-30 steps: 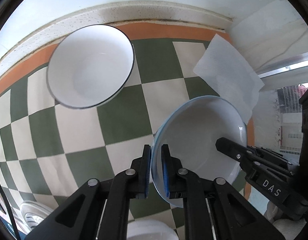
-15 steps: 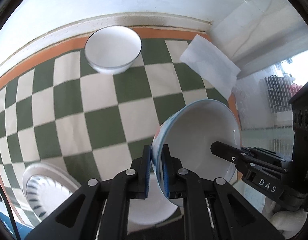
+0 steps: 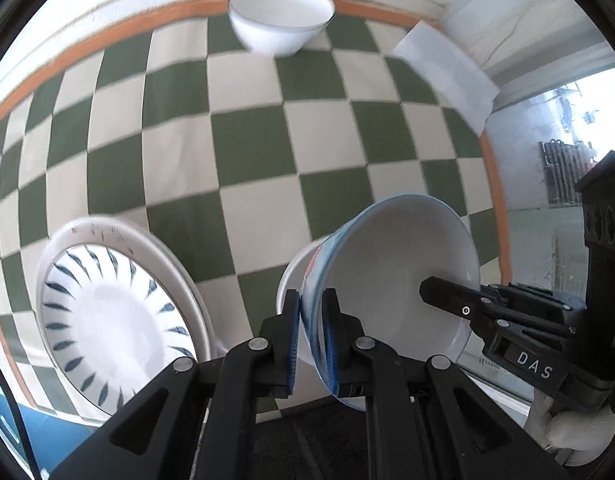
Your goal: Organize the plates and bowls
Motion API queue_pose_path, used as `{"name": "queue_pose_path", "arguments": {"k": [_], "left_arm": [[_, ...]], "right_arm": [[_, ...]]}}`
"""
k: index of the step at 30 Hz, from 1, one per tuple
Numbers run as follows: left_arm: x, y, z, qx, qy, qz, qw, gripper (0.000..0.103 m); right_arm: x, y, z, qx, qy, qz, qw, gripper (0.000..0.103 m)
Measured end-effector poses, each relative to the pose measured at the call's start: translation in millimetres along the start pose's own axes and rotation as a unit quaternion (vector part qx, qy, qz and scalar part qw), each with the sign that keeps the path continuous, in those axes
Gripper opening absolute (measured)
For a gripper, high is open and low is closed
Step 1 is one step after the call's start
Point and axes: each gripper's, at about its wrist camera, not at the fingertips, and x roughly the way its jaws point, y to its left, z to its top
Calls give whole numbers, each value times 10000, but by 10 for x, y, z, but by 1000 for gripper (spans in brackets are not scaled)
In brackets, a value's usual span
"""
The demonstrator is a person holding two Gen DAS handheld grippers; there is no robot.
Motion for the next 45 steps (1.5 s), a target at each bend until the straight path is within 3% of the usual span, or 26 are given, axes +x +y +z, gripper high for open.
{"name": "queue_pose_path", "arguments": {"k": [7, 14, 25, 29, 33, 36, 39, 41, 44, 45], "left_arm": [[252, 52, -54, -95, 272, 99, 9995, 9], [394, 68, -63, -105, 428, 229, 9988, 9], [448, 86, -56, -227, 480, 184, 9984, 9], [421, 94, -63, -272, 485, 140, 9984, 9], [201, 111, -29, -256, 198, 236, 9992, 10], [-63, 136, 117, -287, -192, 399, 9986, 12], [-279, 238, 389, -537, -474, 268, 9971, 24], [-377, 339, 628, -722, -617, 165, 9953, 25], [-423, 478, 995, -1012, -724, 37, 9922, 26], [-421, 523, 1110, -1096, -736, -5, 9912, 26]], "right_arm": [[343, -55, -121, 22, 270, -116, 9996, 12], [421, -62, -114, 63, 378, -173, 9991, 16], [419, 20, -57, -89, 529, -471, 9974, 16], [404, 15, -37, -120, 615, -368, 9974, 16], [320, 13, 14, -139, 619, -277, 9976, 16], [109, 3, 123, -122, 434, -111, 9989, 16], [-116, 22, 329, -132, 193, -33, 9997, 18], [-242, 35, 537, -117, 42, 77, 9999, 21], [-363, 54, 870, -82, -165, 152, 9997, 42], [-381, 64, 975, -82, -220, 200, 9995, 44]]}}
